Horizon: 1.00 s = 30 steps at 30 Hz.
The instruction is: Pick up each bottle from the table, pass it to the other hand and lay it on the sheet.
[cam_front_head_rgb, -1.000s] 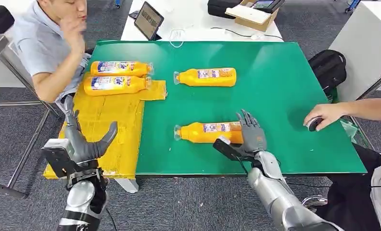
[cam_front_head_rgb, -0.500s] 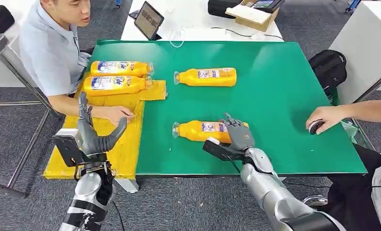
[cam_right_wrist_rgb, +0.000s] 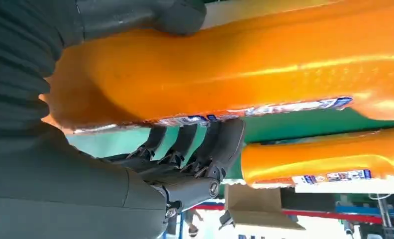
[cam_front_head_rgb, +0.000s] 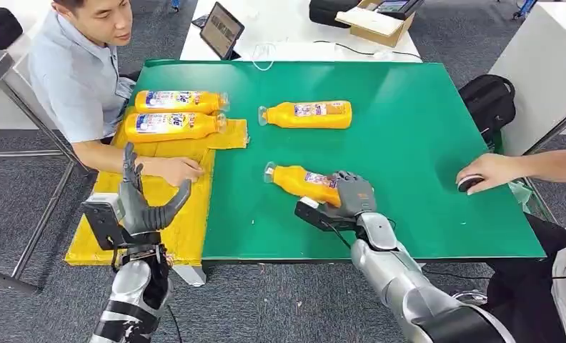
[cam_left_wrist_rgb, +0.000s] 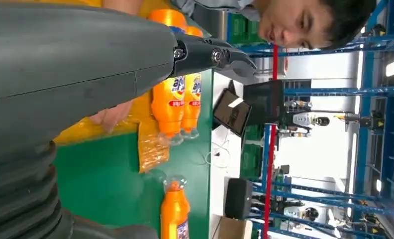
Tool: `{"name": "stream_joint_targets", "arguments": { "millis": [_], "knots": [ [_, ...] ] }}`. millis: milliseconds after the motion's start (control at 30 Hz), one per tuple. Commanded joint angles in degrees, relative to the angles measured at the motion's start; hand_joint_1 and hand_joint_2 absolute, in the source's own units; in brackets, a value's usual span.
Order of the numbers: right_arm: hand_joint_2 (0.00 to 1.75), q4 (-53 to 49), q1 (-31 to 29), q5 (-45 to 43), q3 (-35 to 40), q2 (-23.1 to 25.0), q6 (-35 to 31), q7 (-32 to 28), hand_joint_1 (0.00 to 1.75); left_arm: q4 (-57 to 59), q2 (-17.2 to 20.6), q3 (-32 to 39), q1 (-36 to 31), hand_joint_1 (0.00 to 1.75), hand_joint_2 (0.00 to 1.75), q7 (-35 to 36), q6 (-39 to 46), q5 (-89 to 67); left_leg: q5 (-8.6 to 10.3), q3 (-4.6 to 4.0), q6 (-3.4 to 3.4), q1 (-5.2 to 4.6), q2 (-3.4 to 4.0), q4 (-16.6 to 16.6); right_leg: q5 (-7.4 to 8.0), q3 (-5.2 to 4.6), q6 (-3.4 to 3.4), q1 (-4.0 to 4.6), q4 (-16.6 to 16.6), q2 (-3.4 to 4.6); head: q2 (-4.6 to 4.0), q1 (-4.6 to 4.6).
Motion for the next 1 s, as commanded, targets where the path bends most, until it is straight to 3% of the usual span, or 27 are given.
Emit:
{"name": "stream_joint_targets", "arguments": {
  "millis": [33,67,167,200,233,267,500,800,967,1000],
  "knots": [
    [1.75,4.83,-1.97,4.66,5.51,-0.65,0.02,6.14,1.59,-0.69,1.35,-0.11,0.42,0.0,1.75,1.14,-0.86,-0.05,-0.1,0.24,-0.06,0.02,0.06,-0.03,-0.08,0.22,-0.11,0.03,-0.02,0.07,0.0,0.0],
    [1.75,4.78,-1.8,4.69,5.53,-0.56,-0.15,6.13,1.52,-0.67,1.38,-0.1,0.51,0.0,1.75,1.18,-0.9,-0.05,-0.07,0.18,-0.05,0.02,0.03,-0.02,-0.06,0.18,-0.09,0.03,-0.02,0.03,0.0,-0.02],
    [1.75,4.6,-0.86,4.05,5.01,-0.32,-0.24,4.91,1.54,-0.26,1.26,0.02,0.56,0.0,1.75,1.24,-1.0,-0.03,-0.05,0.19,-0.05,0.03,-0.02,-0.03,-0.05,0.19,-0.08,0.04,-0.03,-0.02,0.0,0.0],
    [1.75,4.59,-0.59,4.54,5.2,-0.21,-1.01,5.29,1.33,-0.08,1.19,0.14,0.58,0.0,1.75,1.25,-1.04,-0.03,-0.08,0.28,-0.06,0.03,-0.03,-0.04,-0.09,0.28,-0.12,0.04,-0.04,-0.03,0.0,-0.04],
    [1.75,4.55,-0.39,5.19,5.59,-0.08,-1.59,5.6,0.23,-0.02,1.18,0.23,0.62,0.0,1.75,1.24,-1.06,-0.02,-0.05,0.23,-0.05,0.03,-0.01,-0.05,-0.05,0.23,-0.09,0.04,-0.05,-0.01,0.0,-0.02],
    [1.75,4.26,-0.08,5.34,5.35,0.29,-3.03,5.71,0.0,0.0,1.1,0.43,0.73,0.0,1.75,1.21,-1.16,0.04,-0.1,0.36,-0.07,0.04,-0.02,-0.06,-0.11,0.37,-0.14,0.05,-0.07,-0.02,0.0,-0.02],
    [1.75,2.68,0.23,9.61,6.43,0.02,-9.35,7.43,0.0,-0.26,0.91,0.64,1.27,0.0,1.75,1.2,-0.68,-1.23,-0.06,0.18,-0.04,0.01,0.06,-0.03,-0.05,0.15,-0.07,0.01,0.0,0.06,0.0,-0.02],
    [1.75,0.8,1.09,14.67,6.9,-1.03,-12.4,12.15,0.0,-2.1,0.83,1.53,3.39,0.0,1.75,1.52,0.02,-2.5,-0.06,0.15,-0.04,0.0,0.03,-0.03,-0.07,0.12,-0.07,0.01,0.0,0.02,0.0,-0.02],
    [1.75,1.48,0.7,12.66,4.2,-0.91,-7.56,13.03,0.0,-3.1,1.01,1.82,4.01,0.0,1.75,1.82,-0.05,-3.28,-0.14,0.25,-0.07,0.03,0.07,0.02,-0.13,0.21,-0.14,0.04,0.03,0.07,0.0,-0.02],
    [1.75,2.57,-0.07,12.11,3.37,-0.72,-3.76,14.0,0.0,-3.6,1.09,1.8,4.16,0.0,1.75,2.09,-0.26,-3.63,-0.09,0.16,-0.05,0.0,0.05,0.0,-0.09,0.13,-0.1,0.01,0.02,0.05,0.0,-0.02]
  ]
}}
